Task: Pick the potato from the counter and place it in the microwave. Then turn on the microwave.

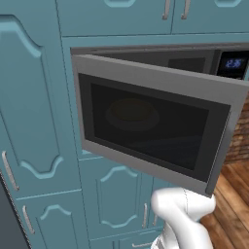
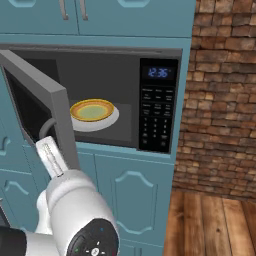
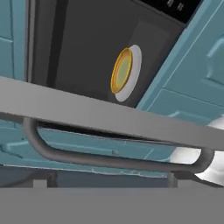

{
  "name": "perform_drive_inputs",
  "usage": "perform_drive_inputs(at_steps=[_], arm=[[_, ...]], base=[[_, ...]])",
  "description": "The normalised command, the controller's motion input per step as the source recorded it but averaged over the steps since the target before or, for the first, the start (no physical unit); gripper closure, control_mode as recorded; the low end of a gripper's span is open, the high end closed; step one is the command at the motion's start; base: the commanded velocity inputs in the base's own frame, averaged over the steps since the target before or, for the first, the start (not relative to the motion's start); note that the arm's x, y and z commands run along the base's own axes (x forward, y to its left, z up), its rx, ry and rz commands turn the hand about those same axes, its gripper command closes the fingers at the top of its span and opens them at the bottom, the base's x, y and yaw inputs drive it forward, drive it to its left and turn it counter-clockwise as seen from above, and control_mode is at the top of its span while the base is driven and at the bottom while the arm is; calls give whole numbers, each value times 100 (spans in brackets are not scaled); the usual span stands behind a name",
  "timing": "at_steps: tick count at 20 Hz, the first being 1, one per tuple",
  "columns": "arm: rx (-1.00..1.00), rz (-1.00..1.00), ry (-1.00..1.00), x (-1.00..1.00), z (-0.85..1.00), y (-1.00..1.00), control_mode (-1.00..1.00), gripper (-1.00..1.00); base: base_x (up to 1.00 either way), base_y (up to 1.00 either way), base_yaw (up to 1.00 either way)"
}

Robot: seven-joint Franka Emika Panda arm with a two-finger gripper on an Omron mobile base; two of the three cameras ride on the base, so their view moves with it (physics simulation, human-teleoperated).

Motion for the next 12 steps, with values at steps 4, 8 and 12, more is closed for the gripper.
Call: perform_drive_inputs(at_steps=[4,8,12], arm=[[33,0,1,18,-9,-15,-100,-100],[16,0,0,24,-13,0,-100,-100],[7,0,0,25,-12,-3,-100,-100]], base=[[0,0,0],[0,0,0],[0,0,0]])
